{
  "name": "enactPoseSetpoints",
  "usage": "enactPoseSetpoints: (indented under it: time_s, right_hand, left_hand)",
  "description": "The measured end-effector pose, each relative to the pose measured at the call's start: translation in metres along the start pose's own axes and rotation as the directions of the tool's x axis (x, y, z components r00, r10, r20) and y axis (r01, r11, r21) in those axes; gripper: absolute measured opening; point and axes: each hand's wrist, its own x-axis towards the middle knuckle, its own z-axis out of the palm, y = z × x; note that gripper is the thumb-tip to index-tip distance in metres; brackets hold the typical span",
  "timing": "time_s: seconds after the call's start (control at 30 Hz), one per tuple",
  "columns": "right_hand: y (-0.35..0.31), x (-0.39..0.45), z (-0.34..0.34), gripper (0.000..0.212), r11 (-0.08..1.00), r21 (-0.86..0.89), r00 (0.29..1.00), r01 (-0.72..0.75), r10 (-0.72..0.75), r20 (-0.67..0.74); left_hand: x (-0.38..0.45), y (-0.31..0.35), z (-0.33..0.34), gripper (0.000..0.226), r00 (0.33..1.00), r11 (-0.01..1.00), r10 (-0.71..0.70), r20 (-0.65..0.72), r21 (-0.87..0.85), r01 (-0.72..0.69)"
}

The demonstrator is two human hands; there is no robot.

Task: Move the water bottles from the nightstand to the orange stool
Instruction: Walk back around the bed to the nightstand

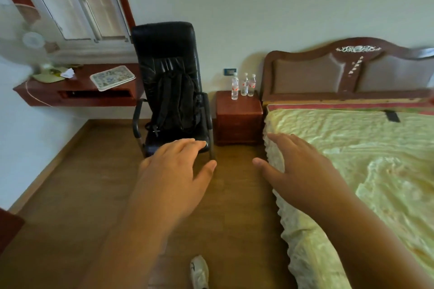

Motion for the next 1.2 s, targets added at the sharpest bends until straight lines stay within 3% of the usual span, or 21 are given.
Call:
enactPoseSetpoints:
  time_s: [0.43, 0.6, 0.83, 1.2]
  right_hand:
    - [0.023, 0.165, -0.001, 0.074, 0.983, -0.052, 0.984, -0.174, 0.172, -0.033]
    - [0.011, 0.237, 0.002, 0.074, 0.984, -0.015, 0.982, -0.177, 0.176, -0.068]
    - [0.018, 0.308, 0.015, 0.08, 0.984, -0.025, 0.984, -0.177, 0.177, -0.005]
    - [0.09, 0.449, 0.011, 0.081, 0.996, 0.022, 0.996, -0.087, 0.087, -0.003]
  left_hand:
    - [0.208, -0.009, 0.043, 0.059, 0.993, 0.992, 0.11, 0.036, -0.06, -0.108]
    - [0.282, -0.023, 0.052, 0.06, 0.992, 0.993, 0.114, 0.048, -0.047, -0.112]
    - [0.35, -0.031, 0.059, 0.061, 0.993, 0.994, 0.11, 0.047, -0.012, -0.109]
    - [0.473, 0.01, 0.074, 0.061, 0.998, 0.995, 0.054, 0.008, 0.084, -0.055]
